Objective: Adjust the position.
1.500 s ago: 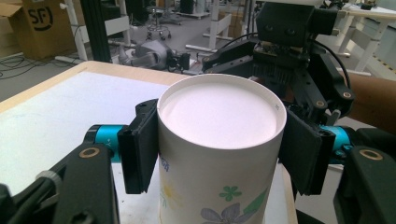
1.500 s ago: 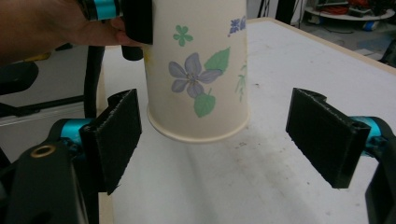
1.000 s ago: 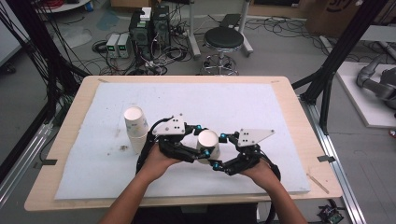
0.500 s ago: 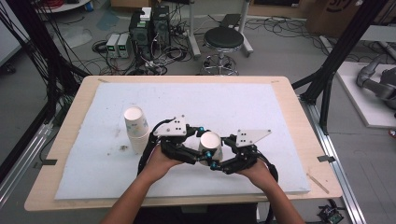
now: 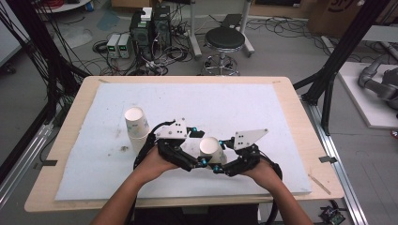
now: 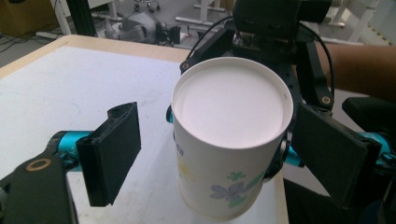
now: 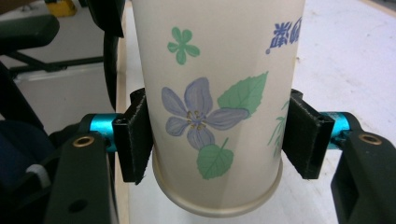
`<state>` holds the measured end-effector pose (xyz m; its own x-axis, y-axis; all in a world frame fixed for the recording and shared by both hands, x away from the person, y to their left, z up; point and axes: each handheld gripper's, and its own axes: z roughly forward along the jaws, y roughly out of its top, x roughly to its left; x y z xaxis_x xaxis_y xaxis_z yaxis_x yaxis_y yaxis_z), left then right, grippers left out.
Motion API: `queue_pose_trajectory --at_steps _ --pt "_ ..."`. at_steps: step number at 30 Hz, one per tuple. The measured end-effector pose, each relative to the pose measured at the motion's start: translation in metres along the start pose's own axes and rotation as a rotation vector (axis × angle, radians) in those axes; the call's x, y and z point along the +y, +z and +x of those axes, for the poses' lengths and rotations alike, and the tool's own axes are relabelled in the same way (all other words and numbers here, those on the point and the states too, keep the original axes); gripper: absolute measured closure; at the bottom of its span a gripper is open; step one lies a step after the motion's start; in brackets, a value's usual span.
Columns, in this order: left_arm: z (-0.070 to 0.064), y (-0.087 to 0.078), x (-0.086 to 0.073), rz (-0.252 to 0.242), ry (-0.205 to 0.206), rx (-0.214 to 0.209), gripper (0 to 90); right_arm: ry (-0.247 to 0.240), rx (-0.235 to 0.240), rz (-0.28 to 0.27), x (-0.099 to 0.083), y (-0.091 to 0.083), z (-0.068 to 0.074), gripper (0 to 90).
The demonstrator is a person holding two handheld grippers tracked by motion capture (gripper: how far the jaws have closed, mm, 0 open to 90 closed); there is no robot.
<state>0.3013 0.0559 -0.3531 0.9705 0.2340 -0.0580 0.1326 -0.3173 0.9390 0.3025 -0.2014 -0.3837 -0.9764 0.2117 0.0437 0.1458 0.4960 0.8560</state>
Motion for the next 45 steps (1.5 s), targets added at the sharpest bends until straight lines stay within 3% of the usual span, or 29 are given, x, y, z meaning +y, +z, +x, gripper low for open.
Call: queue_pose_trajectory --at_steps 2,11,29,32,45 --pt "0.000 -0.001 0.000 0.011 0.006 -0.005 16.0 -0.001 0.003 0.010 0.001 0.000 0.000 34.4" --pt "0.000 -0.008 0.003 0.088 0.026 -0.032 16.1 -0.055 0.008 0.159 0.014 -0.001 0.001 34.5" --pt "-0.001 -0.003 0.003 0.175 0.035 -0.070 18.0 -0.131 0.019 0.310 0.031 0.011 0.008 34.5" --pt "-0.001 -0.001 0.003 0.188 0.037 -0.078 18.2 -0.160 0.011 0.364 0.034 0.015 0.010 34.5" --pt "-0.002 0.008 0.002 0.263 0.046 -0.102 23.6 -0.178 0.012 0.462 0.040 0.019 0.013 34.4"
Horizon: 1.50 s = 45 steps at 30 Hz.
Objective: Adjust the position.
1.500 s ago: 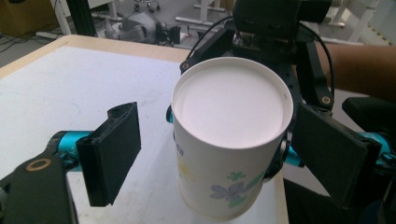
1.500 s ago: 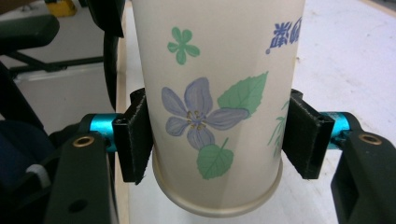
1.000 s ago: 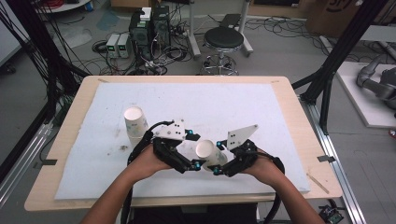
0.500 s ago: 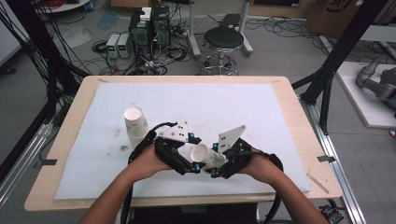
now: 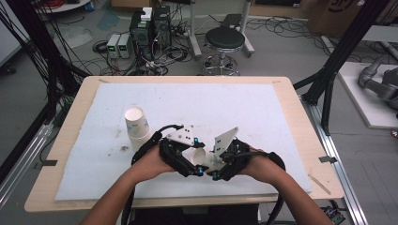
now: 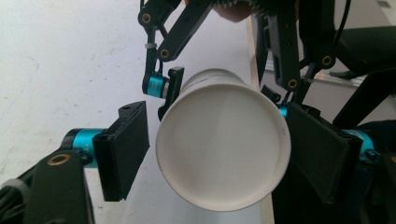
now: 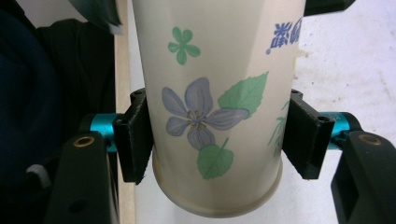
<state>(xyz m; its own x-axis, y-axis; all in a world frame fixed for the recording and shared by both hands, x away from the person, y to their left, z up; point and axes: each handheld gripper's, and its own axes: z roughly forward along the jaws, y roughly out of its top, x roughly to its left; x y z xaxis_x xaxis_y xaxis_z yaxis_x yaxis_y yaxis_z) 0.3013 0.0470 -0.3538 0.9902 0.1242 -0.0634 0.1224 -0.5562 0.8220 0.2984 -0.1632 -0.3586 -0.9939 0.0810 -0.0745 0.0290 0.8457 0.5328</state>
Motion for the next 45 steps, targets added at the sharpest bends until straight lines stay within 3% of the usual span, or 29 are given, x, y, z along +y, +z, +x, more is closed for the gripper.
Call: queue_pose_trajectory --at_steps 9,13,16,17,20,21,22,25,27,28,29,32,35,36,38,39,45 --pt "-0.001 0.007 -0.001 0.048 0.010 -0.036 35.9 -0.015 0.018 0.073 0.002 0.003 0.003 34.4" --pt "0.000 0.007 -0.002 0.032 0.009 -0.028 36.7 -0.014 0.012 0.068 0.000 0.004 0.004 30.6" --pt "0.000 0.005 -0.005 -0.001 0.006 -0.016 37.0 0.020 0.008 0.019 -0.005 0.001 0.002 22.2" --pt "0.000 0.005 -0.005 -0.001 0.006 -0.016 37.1 0.027 0.009 0.000 -0.007 -0.001 0.002 21.1" --pt "0.001 0.003 -0.010 -0.065 -0.003 -0.008 37.1 0.069 0.002 -0.082 -0.015 -0.008 0.001 20.1" --pt "0.001 0.003 -0.010 -0.065 -0.003 -0.008 37.1 0.069 0.002 -0.082 -0.015 -0.008 0.001 20.1" --pt "0.001 0.002 -0.013 -0.073 -0.002 0.001 37.1 0.090 -0.001 -0.138 -0.020 -0.012 0.001 20.1" --pt "0.002 0.001 -0.018 -0.104 -0.006 0.016 37.0 0.113 -0.009 -0.223 -0.027 -0.020 0.001 20.1" --pt "0.002 0.000 -0.020 -0.119 -0.012 0.018 37.0 0.122 -0.026 -0.277 -0.032 -0.025 0.002 20.0" --pt "0.002 -0.001 -0.024 -0.155 -0.022 0.017 37.0 0.123 -0.034 -0.299 -0.034 -0.027 0.002 19.7" --pt "0.002 -0.001 -0.024 -0.155 -0.022 0.017 37.0 0.123 -0.034 -0.299 -0.034 -0.027 0.002 19.7" --pt "0.001 -0.003 -0.029 -0.199 -0.024 0.022 37.0 0.159 -0.083 -0.397 -0.044 -0.031 0.005 19.6" --pt "0.000 -0.004 -0.033 -0.233 -0.022 0.032 37.0 0.176 -0.093 -0.440 -0.048 -0.032 0.007 19.6" --pt "0.000 -0.004 -0.036 -0.247 -0.025 0.035 37.0 0.190 -0.111 -0.494 -0.053 -0.033 0.010 19.7" --pt "-0.002 -0.006 -0.039 -0.285 -0.029 0.045 37.0 0.201 -0.121 -0.512 -0.055 -0.033 0.011 19.7" --pt "-0.002 -0.007 -0.042 -0.309 -0.033 0.053 37.0 0.229 -0.132 -0.563 -0.062 -0.032 0.014 20.0" --pt "-0.006 -0.010 -0.048 -0.366 -0.034 0.069 37.0 0.254 -0.155 -0.624 -0.074 -0.025 0.020 20.2"
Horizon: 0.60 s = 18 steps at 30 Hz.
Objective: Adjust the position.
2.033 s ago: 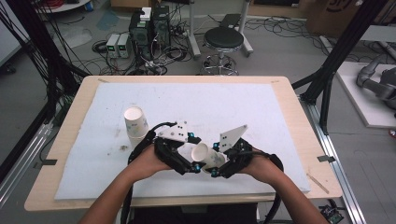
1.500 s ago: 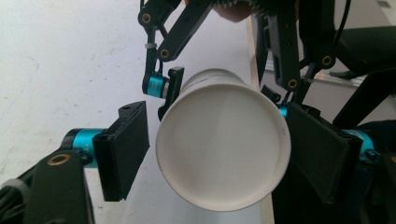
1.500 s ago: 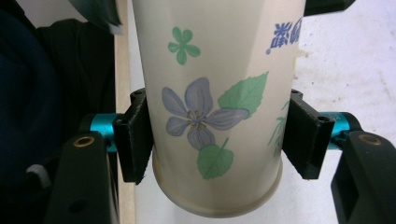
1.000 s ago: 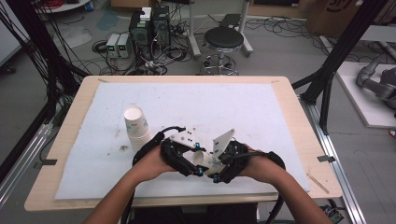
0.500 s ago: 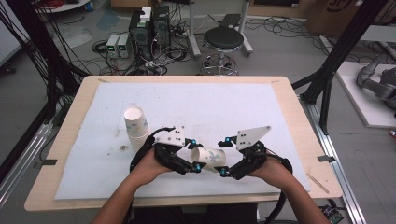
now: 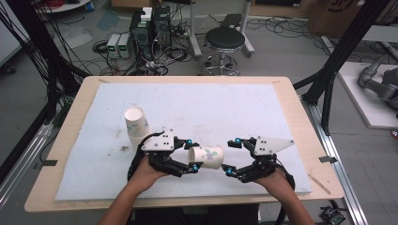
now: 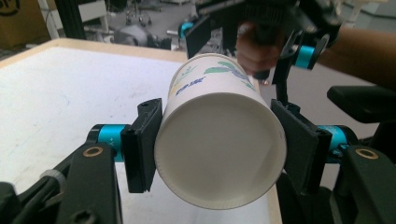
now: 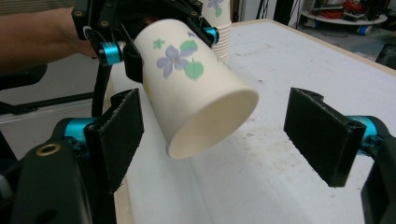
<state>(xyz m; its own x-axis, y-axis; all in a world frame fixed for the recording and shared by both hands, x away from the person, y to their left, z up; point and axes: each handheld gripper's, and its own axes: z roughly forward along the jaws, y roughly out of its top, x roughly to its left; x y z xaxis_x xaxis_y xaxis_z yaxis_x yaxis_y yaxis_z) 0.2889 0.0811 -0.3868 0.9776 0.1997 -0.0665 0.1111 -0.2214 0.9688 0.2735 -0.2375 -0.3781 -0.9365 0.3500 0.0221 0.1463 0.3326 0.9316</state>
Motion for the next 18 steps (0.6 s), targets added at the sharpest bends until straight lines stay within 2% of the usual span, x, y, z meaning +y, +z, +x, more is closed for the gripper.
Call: queue_pose_trajectory --at_steps 4,8,18 --pt "-0.001 -0.001 0.000 -0.007 0.012 0.007 37.0 0.003 -0.002 -0.025 -0.005 0.000 0.001 20.3" --pt "-0.001 -0.001 0.000 -0.019 0.020 0.006 37.0 -0.001 0.006 -0.024 -0.008 0.000 -0.001 20.3" --pt "-0.003 -0.002 -0.002 -0.044 0.067 -0.008 37.0 0.001 0.062 -0.031 -0.015 0.003 -0.006 20.3"
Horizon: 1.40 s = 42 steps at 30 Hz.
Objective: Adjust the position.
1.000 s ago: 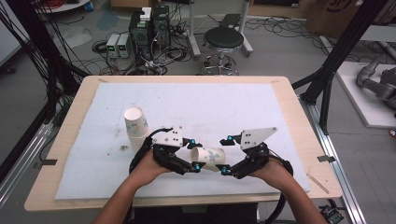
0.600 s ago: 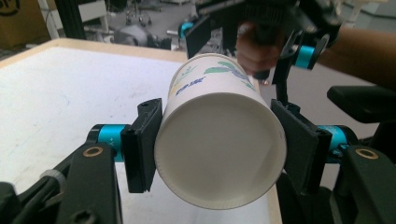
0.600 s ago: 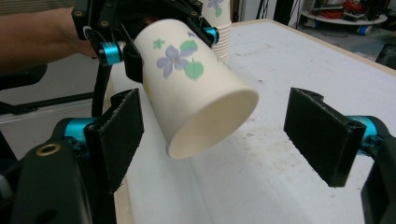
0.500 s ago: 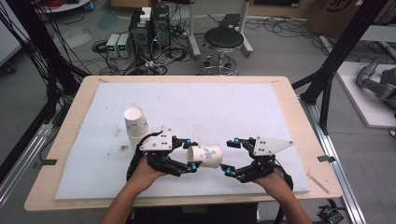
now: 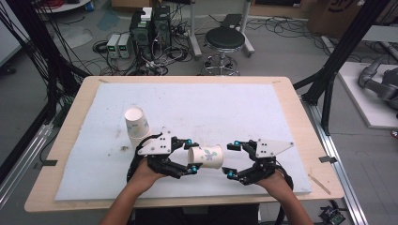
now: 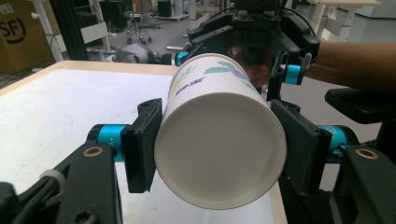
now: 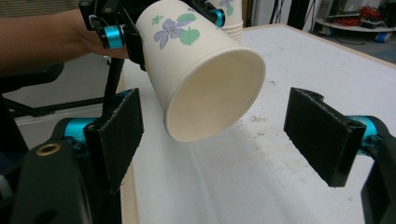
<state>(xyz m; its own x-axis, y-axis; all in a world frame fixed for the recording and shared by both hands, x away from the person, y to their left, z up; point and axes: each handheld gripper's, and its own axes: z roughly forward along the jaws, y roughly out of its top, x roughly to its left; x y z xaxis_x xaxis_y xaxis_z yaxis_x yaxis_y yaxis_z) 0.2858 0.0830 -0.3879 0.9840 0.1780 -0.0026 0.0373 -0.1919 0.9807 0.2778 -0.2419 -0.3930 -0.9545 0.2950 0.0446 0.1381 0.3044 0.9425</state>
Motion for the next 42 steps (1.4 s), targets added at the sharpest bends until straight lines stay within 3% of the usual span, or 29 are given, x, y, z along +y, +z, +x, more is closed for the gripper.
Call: queue_pose_trajectory --at_steps 8,20,23,28,35,42 --pt "-0.004 0.000 0.003 -0.022 0.019 -0.024 37.0 -0.001 0.043 -0.008 -0.001 0.005 0.000 20.3" --pt "-0.006 0.006 0.004 -0.043 0.008 -0.085 37.1 0.013 0.114 -0.033 -0.004 0.012 0.000 20.5" --pt "-0.006 0.007 0.004 -0.053 0.007 -0.091 37.1 0.021 0.155 -0.075 -0.006 0.013 -0.002 25.3" --pt "-0.004 0.006 0.004 -0.079 -0.006 -0.100 37.0 0.040 0.181 -0.120 -0.008 0.012 -0.005 26.9" --pt "-0.002 0.005 0.003 -0.095 -0.021 -0.105 36.9 0.028 0.177 -0.153 -0.008 0.010 -0.005 32.3" --pt "-0.002 0.008 0.001 -0.092 -0.043 -0.114 35.9 0.017 0.176 -0.143 -0.008 0.008 -0.006 34.2"
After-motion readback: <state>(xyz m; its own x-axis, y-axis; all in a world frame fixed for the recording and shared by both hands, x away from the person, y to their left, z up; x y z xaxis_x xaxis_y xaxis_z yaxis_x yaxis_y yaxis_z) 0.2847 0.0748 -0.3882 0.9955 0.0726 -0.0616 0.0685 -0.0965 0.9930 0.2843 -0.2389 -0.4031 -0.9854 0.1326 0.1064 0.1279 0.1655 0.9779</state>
